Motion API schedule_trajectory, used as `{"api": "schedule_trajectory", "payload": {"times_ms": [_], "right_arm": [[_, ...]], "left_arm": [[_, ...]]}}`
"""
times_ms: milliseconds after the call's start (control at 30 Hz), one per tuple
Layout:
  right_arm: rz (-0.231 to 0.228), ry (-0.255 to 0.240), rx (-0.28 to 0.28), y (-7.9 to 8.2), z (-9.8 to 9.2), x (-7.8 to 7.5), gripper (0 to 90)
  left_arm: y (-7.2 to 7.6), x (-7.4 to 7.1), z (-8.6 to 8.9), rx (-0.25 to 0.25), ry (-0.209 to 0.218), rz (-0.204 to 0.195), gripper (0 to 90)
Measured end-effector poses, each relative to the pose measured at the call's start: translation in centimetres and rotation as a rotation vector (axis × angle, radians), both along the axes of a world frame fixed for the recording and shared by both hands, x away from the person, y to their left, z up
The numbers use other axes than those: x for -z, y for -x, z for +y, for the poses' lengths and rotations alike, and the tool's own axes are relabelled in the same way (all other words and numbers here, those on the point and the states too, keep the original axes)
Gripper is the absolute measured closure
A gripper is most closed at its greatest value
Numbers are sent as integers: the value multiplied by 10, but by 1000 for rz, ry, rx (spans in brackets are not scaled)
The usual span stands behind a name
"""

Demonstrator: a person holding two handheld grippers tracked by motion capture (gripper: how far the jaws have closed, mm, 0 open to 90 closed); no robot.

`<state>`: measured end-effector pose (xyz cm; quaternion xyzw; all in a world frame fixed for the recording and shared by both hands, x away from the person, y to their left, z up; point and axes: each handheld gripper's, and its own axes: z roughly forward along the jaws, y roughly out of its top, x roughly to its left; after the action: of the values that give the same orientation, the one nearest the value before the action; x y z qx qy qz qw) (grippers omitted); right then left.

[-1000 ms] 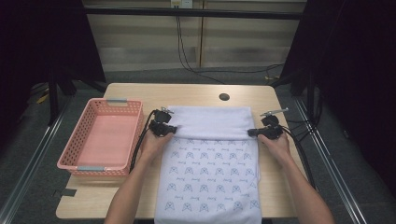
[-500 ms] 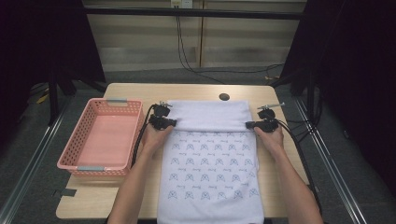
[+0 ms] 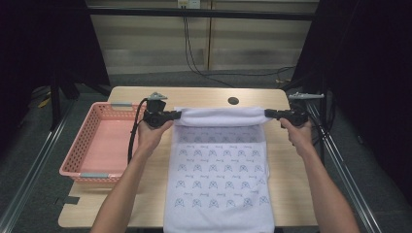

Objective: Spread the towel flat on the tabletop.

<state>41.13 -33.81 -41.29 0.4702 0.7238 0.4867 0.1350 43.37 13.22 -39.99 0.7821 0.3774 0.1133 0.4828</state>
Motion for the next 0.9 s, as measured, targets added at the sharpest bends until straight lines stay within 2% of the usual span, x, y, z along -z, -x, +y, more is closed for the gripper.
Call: {"api": "schedule_trajectory", "payload": {"times_ms": [67,100,167,200,267,433,600,633,667,700,767,900], "right_arm": [[-26,-4,-10,7,-2,-16,875],[-36,-7,-22,12,-3,-24,875],[-60,-8,-45,22,-4,-39,875],[-71,-5,-54,28,-4,-46,875],[-83,-11,-76,39,-6,-57,875],[-123,-10,-124,67,-4,-81,875],[-193,-11,-176,98,-1,-111,875],[-202,-15,-190,104,0,-115,875],[-217,-4,-195,110,2,-119,875],[-224,2,-201,117,3,-121,875],[-222,23,-206,127,3,-117,875],[-173,8,-219,141,0,-88,874]], "left_arm": [[9,-16,2,18,13,-29,869],[15,-22,2,11,19,-42,869],[24,-32,7,33,50,-52,869],[29,-37,8,37,51,-60,869],[39,-46,12,57,74,-80,869],[66,-77,22,81,94,-145,869],[90,-109,32,99,110,-229,869],[95,-111,34,107,121,-233,869],[100,-112,35,114,128,-217,869],[106,-109,35,116,117,-218,868],[117,-98,34,139,106,-208,868],[130,-64,37,164,100,-148,865]]}}
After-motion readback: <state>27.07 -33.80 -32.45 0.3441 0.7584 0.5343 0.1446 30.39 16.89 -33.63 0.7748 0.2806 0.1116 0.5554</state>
